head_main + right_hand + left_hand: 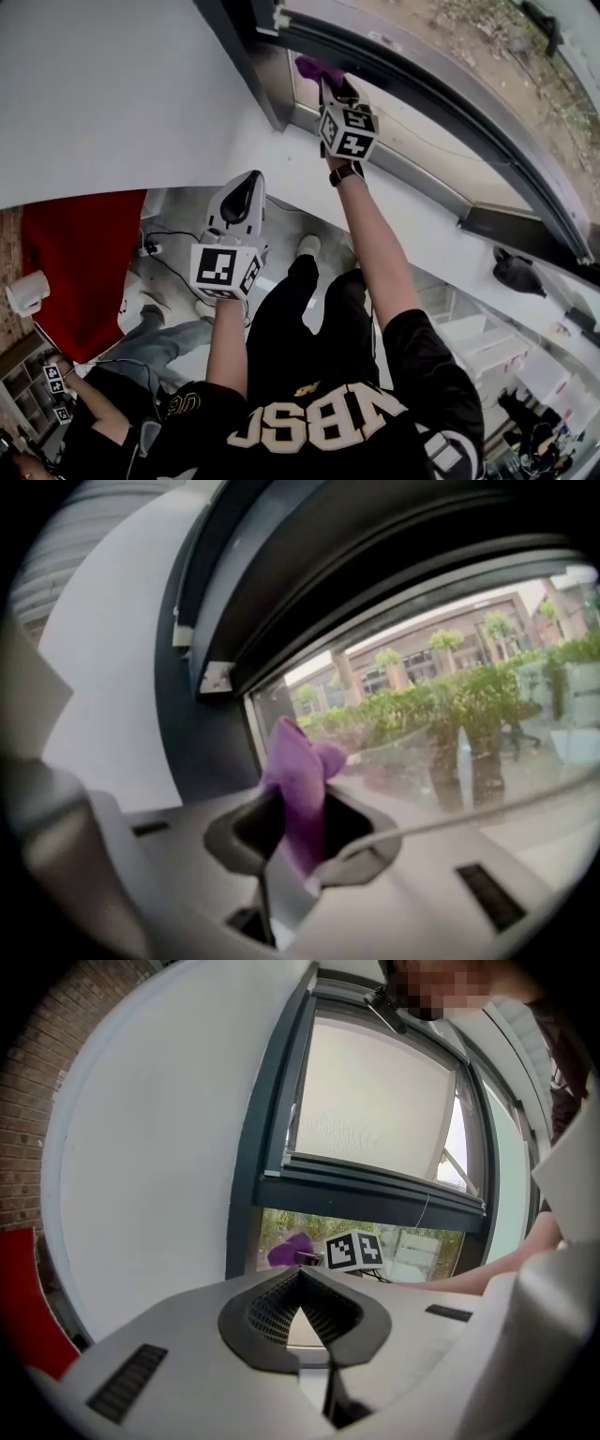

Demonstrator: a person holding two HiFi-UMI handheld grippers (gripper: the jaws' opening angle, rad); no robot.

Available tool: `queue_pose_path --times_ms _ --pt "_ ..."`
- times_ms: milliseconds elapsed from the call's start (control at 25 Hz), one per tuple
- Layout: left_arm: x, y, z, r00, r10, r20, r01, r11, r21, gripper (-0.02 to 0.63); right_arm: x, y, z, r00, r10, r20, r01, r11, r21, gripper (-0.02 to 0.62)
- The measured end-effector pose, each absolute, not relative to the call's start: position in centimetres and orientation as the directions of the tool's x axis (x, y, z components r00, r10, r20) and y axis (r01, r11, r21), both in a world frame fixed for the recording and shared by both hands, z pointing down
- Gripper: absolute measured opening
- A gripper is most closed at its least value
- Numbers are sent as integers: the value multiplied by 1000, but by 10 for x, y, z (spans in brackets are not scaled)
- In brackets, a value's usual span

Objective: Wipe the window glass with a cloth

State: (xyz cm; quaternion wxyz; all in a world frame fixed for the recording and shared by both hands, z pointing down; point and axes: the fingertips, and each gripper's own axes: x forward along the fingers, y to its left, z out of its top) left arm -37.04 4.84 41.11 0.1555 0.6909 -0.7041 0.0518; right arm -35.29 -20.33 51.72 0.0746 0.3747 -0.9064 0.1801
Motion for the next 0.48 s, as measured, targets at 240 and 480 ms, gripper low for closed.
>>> queue_pose_path --times_ms 240,480 --pt "-319 13 420 129 -946 297 -983 -83 164 23 -230 -213 535 -576 -759 303 -814 499 -297 106" --pt "-223 -34 438 270 -913 307 -958 -223 179 23 -86 -231 552 -453 -827 333 -885 369 -285 107"
